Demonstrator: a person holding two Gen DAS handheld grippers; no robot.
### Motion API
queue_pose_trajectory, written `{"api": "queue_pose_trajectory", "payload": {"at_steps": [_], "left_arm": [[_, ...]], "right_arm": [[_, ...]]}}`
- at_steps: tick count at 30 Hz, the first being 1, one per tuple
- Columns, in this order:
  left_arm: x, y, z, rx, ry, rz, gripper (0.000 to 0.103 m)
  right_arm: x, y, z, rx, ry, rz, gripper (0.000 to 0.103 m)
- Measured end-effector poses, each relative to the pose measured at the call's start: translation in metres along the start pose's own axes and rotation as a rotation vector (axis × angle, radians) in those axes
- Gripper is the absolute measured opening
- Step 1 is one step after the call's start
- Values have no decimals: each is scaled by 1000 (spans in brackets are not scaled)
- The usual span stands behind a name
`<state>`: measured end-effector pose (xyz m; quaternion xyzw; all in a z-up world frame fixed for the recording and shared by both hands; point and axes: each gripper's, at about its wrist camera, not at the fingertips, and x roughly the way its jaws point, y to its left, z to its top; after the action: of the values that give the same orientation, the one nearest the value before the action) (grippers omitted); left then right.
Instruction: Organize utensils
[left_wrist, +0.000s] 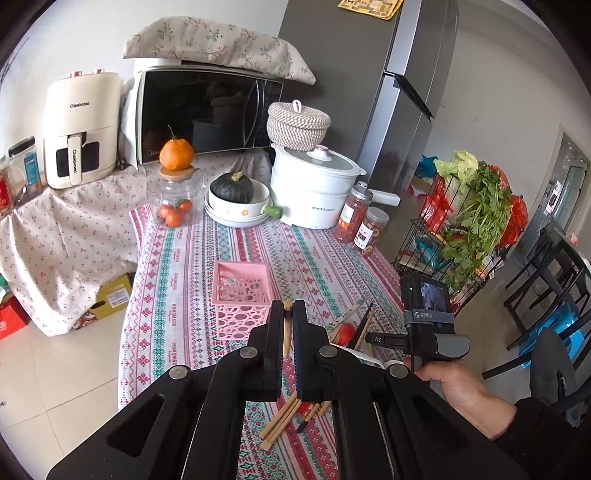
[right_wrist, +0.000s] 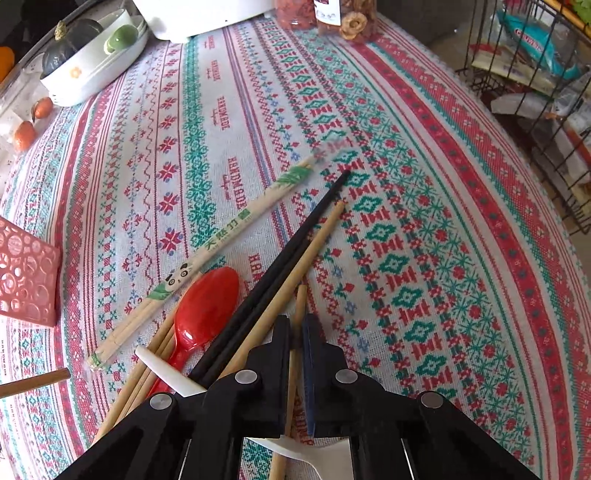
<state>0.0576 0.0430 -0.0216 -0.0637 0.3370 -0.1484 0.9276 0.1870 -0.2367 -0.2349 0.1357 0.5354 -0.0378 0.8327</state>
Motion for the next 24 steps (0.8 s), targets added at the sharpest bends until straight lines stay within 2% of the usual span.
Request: {"api": "queue_pose_trajectory", "payload": {"at_steps": [10, 19, 24], "left_arm": [[-15, 2, 9, -7, -51, -4, 4], [-43, 2, 25, -8, -131, -20, 4], [-57, 1, 39, -1, -187, -2, 4]], "right_arm": [[-104, 21, 2, -79, -329, 78, 3], [-181, 43, -2, -127, -535, 185, 1], [-217, 52, -1, -138, -640, 239, 0]]}}
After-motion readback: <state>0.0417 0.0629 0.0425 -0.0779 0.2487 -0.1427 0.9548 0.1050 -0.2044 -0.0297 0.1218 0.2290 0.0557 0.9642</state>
